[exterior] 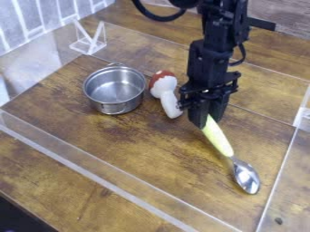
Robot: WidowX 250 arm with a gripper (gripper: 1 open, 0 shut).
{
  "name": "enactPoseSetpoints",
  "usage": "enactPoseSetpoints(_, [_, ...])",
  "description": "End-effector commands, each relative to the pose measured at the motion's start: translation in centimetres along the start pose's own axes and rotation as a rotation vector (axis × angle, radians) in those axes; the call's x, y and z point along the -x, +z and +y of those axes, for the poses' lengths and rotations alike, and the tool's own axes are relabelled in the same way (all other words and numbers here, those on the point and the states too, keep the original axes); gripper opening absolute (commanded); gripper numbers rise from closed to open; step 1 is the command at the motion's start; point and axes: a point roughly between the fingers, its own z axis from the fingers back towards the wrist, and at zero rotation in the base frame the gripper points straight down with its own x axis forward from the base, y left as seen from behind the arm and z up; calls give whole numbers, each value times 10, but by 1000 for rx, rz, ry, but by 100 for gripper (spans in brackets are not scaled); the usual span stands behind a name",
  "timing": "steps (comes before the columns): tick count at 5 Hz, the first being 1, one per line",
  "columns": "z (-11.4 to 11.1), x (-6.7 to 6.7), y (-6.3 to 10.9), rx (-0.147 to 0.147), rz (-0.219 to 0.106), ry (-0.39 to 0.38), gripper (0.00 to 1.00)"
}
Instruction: Move the green spoon to the left
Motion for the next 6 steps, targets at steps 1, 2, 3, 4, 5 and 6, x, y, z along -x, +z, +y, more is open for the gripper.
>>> enactPoseSetpoints(1, [-5, 13, 70, 138, -20, -20, 0])
enactPoseSetpoints(2, [0, 25, 61, 132, -3, -59, 0])
enactPoseSetpoints(3, [2, 37, 39, 111, 12, -114, 0])
enactPoseSetpoints(4, [8, 59, 24, 96, 22, -156, 0])
enactPoseSetpoints(5, [15, 71, 11, 93, 34, -176, 0])
enactPoseSetpoints(6, [9, 77, 3, 91, 39, -146, 0])
